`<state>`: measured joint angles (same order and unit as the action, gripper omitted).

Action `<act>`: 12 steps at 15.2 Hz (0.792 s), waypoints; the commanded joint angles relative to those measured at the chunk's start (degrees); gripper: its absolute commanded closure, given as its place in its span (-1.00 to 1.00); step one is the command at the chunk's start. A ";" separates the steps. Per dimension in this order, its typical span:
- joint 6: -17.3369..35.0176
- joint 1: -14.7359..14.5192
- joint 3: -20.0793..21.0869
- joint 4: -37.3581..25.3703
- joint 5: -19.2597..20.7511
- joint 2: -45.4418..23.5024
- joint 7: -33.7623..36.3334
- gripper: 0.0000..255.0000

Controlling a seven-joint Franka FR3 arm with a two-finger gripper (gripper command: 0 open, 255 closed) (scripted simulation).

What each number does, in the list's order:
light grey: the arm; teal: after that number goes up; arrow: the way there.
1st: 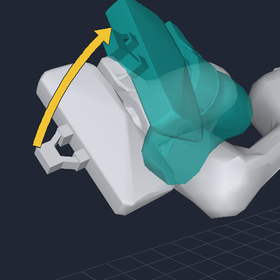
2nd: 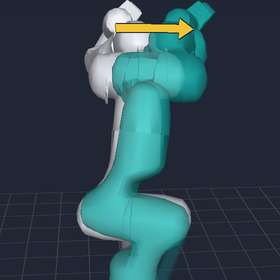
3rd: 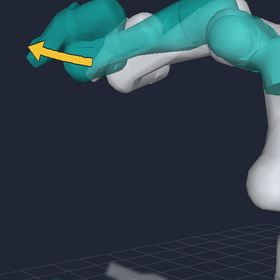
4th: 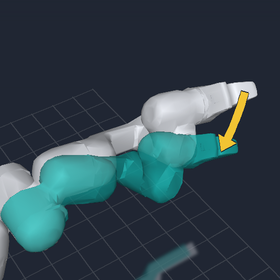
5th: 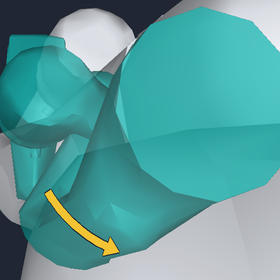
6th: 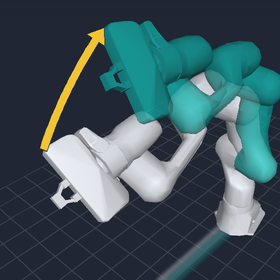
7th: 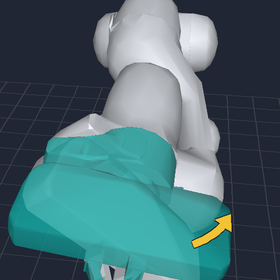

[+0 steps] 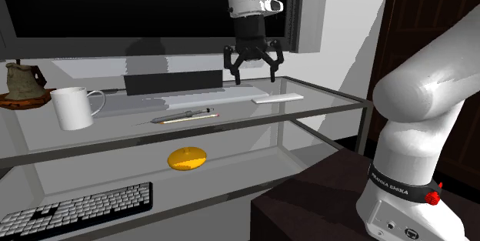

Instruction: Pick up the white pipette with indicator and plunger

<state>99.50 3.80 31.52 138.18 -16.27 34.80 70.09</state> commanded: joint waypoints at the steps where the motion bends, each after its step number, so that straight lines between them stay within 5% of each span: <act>1: 2.01 1.74 3.82 -2.49 -0.52 -3.74 6.98 -1.00; 7: 7.83 8.73 15.60 -11.71 3.71 -18.03 28.21 -1.00; 12: 10.65 13.01 24.09 -21.57 16.64 -35.50 50.22 -1.00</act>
<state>109.74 16.26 54.19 118.66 -2.92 3.15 114.98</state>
